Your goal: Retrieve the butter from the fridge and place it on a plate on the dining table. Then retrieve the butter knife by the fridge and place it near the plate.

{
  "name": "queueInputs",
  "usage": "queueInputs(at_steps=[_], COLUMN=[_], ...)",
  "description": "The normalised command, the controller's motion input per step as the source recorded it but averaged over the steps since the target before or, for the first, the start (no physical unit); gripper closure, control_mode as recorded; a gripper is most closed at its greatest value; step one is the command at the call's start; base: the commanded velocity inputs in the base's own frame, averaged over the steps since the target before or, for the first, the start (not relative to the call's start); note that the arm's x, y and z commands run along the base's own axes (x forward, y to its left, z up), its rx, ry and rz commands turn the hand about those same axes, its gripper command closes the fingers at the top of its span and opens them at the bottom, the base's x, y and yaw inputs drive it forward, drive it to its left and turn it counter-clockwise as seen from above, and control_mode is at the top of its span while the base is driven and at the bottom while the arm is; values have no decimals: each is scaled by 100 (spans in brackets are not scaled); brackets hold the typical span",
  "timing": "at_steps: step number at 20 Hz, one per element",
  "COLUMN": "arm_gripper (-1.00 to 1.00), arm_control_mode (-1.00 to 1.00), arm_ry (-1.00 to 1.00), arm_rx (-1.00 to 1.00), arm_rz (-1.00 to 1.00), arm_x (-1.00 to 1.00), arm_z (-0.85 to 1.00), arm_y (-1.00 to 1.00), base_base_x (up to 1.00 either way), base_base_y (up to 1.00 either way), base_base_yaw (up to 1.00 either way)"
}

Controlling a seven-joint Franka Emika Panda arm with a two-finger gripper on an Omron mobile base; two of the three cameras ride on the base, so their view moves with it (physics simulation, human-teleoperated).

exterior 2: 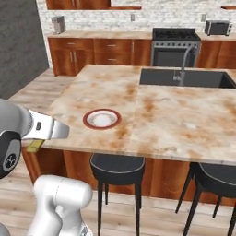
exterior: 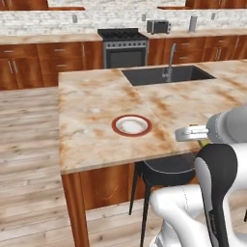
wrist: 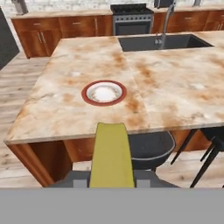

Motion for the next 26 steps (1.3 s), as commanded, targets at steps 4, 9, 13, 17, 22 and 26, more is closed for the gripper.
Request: queueInputs(at_steps=[4, 9, 13, 17, 22, 26], arm_gripper=[100, 100, 100, 100, 100, 100], arm_control_mode=[100, 100, 100, 100, -100, -100], arm_ry=[0, 0, 0, 0, 0, 0], arm_rx=[0, 0, 0, 0, 0, 0], arm_rz=[0, 0, 0, 0, 0, 0], arm_x=[0, 0, 0, 0, 1, 51], arm_z=[0, 0, 0, 0, 0, 0], arm_y=[0, 0, 0, 0, 0, 6], base_base_x=[77, 61, 26, 7, 0, 0], base_base_y=[-10, 2, 0, 0, 0, 0], base_base_yaw=[6, 0, 0, 0, 0, 0])
